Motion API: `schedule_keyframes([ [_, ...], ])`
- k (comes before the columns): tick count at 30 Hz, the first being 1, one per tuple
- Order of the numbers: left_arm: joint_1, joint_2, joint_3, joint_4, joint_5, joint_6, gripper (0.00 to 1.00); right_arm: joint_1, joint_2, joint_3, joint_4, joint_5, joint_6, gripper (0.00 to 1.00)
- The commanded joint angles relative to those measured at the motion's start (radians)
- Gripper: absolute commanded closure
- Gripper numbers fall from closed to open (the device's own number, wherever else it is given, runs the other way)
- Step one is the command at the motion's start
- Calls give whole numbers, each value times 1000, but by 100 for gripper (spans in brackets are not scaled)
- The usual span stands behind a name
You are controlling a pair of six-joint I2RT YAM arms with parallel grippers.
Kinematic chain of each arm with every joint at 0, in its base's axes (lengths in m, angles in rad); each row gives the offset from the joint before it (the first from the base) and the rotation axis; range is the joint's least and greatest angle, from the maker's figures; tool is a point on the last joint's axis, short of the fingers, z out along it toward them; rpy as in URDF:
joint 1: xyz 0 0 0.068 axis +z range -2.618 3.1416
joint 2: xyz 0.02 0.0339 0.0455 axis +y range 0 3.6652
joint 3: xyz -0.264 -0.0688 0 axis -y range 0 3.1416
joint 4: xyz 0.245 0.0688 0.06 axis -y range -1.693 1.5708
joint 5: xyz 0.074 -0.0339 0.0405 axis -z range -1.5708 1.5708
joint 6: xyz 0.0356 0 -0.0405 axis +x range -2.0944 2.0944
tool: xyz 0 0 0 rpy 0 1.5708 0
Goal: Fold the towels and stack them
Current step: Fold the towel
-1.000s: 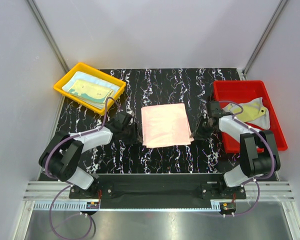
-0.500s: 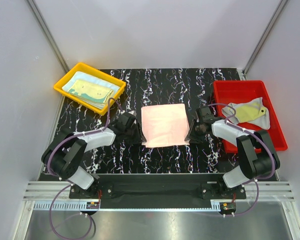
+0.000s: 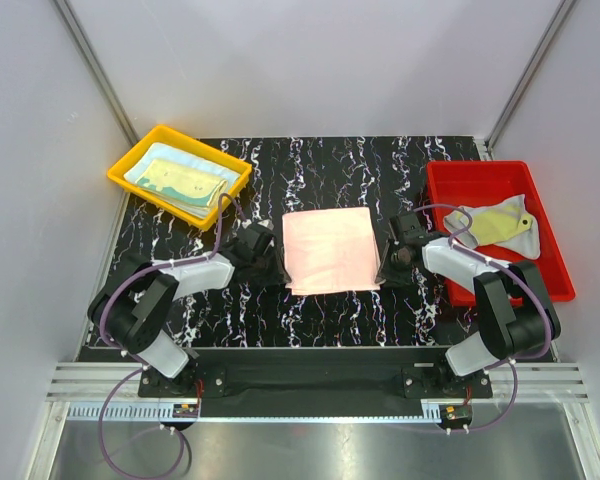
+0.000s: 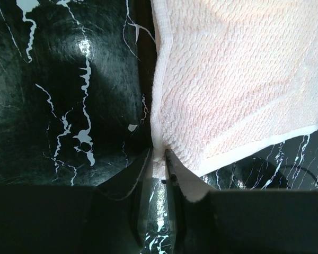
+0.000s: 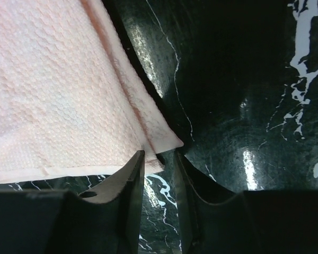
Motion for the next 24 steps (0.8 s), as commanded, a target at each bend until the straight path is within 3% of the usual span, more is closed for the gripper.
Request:
schedule_keyframes([
  [1,-5,26,4,-88,-85,29,79,7,-19,34,-38,51,-24,65],
  [7,-5,14,4,-111,-96,31,86,22,6,-9,7,23,-1,67],
  [12,-10,11,-2,-102,-87,31,100,42,18,-22,33,10,16,69],
  [16,-11,6,4,-99,-68,31,100,44,24,-29,42,2,27,71],
  [19,-11,-1,6,-105,-71,29,100,44,24,-34,48,-6,27,83],
  [20,-13,-3,7,-110,-73,27,100,44,19,-34,48,-6,27,93],
  [21,-13,-11,12,-131,-88,29,100,45,15,-34,45,-7,27,97],
  [24,-13,-43,29,-197,-117,43,97,45,3,-34,46,-7,24,100],
])
